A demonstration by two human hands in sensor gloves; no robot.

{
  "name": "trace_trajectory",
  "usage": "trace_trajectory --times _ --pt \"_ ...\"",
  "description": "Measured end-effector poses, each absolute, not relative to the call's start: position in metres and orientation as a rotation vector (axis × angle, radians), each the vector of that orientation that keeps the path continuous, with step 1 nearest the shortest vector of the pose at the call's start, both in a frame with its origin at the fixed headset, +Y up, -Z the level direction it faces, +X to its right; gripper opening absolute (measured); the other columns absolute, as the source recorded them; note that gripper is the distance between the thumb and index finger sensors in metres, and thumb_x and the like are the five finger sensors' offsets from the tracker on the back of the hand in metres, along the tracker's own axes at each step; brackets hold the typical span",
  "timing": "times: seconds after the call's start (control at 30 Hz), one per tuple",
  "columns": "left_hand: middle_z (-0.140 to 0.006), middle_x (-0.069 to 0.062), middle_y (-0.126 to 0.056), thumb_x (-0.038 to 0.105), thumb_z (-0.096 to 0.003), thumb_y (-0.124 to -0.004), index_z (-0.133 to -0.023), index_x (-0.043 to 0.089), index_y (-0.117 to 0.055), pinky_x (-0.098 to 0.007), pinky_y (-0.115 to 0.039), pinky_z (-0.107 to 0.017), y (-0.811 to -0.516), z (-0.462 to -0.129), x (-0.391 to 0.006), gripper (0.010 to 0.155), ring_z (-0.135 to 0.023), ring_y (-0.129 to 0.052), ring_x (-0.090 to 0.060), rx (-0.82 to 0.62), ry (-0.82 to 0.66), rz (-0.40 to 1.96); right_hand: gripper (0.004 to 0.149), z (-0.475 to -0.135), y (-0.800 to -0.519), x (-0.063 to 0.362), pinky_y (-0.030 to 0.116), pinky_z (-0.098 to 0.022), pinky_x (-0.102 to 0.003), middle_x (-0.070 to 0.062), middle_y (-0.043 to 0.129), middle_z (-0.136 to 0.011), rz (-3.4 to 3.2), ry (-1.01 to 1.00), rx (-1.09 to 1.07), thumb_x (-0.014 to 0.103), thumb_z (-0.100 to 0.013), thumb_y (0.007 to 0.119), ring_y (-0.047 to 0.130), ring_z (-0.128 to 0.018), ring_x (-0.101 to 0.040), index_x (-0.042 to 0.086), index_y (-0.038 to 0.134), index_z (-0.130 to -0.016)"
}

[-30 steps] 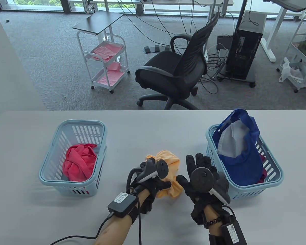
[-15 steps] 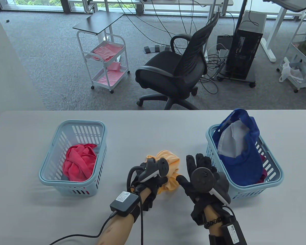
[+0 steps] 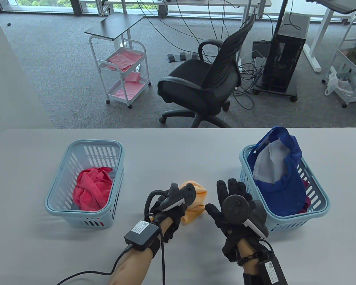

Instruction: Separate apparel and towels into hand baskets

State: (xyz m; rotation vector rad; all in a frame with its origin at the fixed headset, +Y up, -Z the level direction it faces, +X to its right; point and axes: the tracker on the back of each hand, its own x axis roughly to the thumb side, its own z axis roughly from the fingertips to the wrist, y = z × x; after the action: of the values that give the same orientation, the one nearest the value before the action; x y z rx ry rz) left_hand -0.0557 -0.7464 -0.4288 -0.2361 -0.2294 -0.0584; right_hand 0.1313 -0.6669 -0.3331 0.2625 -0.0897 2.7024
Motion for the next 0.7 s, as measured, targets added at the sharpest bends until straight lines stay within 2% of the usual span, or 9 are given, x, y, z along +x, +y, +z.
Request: trace_trajectory --times 0.17,0.57,0.7 --pt "-0.106 -0.007 -0.078 0.040 -0.0515 -0.085 -0.106 0.027 -0.063 -0.047 -0.090 -0.060 -0.723 -0.427 -0.066 0.061 -0.078 -0.104 -0.031 -0.190 -0.209 -0.047 0.082 -0.333 -0.667 0.132 0.030 -0.067 -0.081 -0.038 0.021 -0.111 2.699 -0.095 0.260 0.045 -0.055 0.074 0.023 -0.098 -0.066 0.001 0.035 -0.113" --pt "-0.106 -0.011 -0.078 0.040 -0.0547 -0.081 -0.110 0.023 -0.058 -0.045 -0.090 -0.059 -0.610 -0.407 -0.110 0.062 -0.077 -0.104 -0.030 -0.010 -0.152 0.076 0.082 -0.333 -0.667 0.129 0.030 -0.067 -0.081 -0.038 0.021 -0.111 2.703 -0.097 0.268 0.045 -0.055 0.073 0.022 -0.098 -0.065 0.001 0.035 -0.113" --pt "-0.106 -0.012 -0.078 0.041 -0.0556 -0.079 -0.111 0.022 -0.057 -0.045 -0.090 -0.059 -0.582 -0.400 -0.128 0.063 -0.076 -0.104 -0.030 0.030 -0.126 0.107 0.082 -0.332 -0.667 0.128 0.030 -0.067 -0.080 -0.038 0.021 -0.111 2.708 -0.095 0.269 0.045 -0.055 0.073 0.022 -0.098 -0.065 0.001 0.035 -0.113"
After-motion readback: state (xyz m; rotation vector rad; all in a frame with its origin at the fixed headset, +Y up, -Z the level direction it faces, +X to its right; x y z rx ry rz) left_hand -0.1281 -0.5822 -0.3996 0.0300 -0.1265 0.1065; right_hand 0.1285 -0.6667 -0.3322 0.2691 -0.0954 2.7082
